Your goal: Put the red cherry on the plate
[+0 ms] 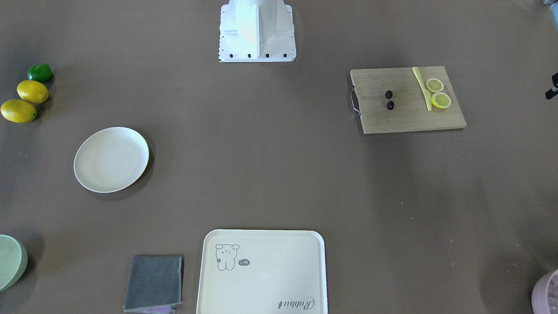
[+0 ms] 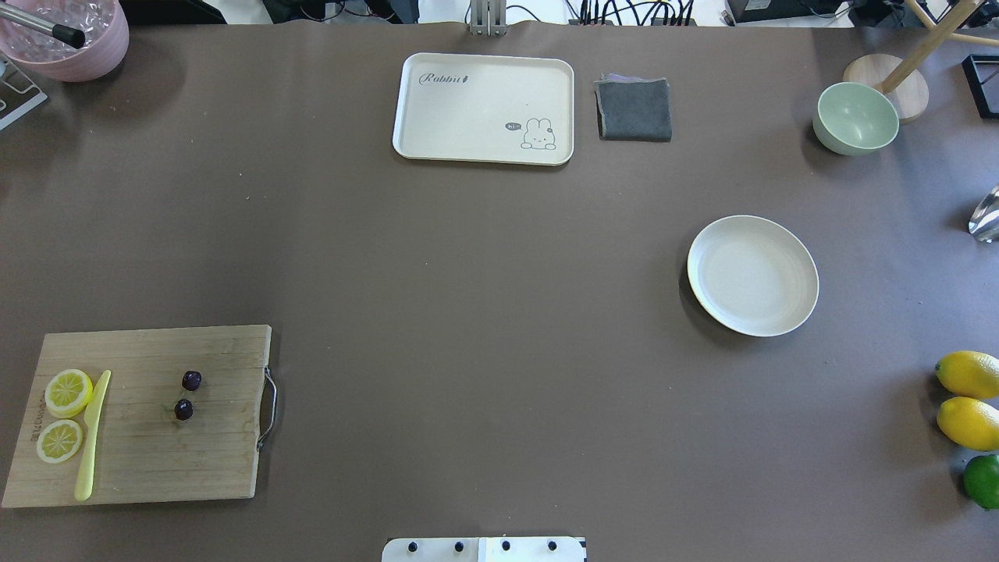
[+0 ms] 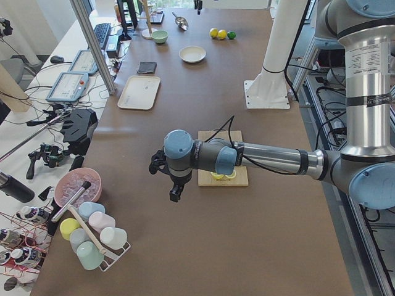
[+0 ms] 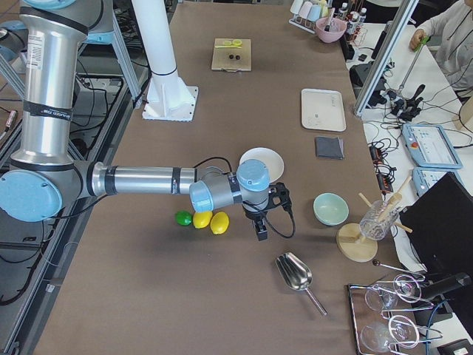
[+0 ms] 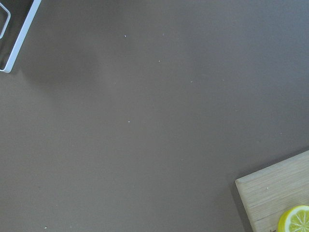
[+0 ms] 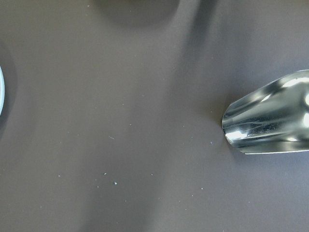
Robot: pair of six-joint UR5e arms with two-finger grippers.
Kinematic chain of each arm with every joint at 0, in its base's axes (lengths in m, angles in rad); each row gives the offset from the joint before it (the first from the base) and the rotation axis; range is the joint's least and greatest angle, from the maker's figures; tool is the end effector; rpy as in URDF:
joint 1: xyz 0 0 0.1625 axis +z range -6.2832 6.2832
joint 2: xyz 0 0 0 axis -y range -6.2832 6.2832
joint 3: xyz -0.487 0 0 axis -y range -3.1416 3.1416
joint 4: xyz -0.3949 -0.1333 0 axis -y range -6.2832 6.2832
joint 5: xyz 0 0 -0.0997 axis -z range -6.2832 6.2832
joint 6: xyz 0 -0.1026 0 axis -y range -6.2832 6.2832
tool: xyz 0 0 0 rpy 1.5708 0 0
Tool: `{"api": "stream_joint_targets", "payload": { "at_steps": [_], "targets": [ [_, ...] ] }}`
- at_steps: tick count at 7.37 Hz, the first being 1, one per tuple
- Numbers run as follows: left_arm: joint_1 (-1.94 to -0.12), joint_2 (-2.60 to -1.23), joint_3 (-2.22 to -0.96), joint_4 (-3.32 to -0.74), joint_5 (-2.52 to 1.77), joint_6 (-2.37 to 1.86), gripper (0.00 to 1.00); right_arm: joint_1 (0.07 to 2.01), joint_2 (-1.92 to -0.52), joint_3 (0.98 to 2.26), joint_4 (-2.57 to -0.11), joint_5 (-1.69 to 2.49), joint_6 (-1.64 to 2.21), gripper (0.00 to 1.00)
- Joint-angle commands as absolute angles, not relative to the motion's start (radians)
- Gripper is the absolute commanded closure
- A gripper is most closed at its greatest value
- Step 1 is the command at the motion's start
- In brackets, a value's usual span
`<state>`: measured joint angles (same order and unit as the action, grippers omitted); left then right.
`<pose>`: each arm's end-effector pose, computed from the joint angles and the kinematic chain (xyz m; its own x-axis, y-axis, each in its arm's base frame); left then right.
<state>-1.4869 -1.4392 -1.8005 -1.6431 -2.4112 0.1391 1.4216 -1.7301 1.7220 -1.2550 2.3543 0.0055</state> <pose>-0.0199 -0.4422 0.6572 0.6365 0.3162 -0.7035 -0.1725 0.9474 0.2697 -0.0044 -0.4389 0.6856 0.6696 -0.3115 0.6743 0.1380 0.9442 0.2992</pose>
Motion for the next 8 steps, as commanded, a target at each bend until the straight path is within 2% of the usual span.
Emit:
{"api": "stream_joint_targets", "payload": {
  "at_steps": [1,5,8],
  "targets": [
    [-1.489,-1.419,-1.830,-1.637,-2.411,0.137,0.02,1.416,-1.724,1.686,-1.244,2.347,0.009,0.00],
    [-1.494,-1.413,-1.844,-1.644,-2.410,0.133,0.02,1.443,-1.735,1.743,-1.243,2.345,0.011,0.00],
    [-1.497,-1.413,-1.862,-1.641,-2.401,0.132,0.02,1.480,-1.732,1.736,-1.246,2.358,0.012,0.00]
  ]
}}
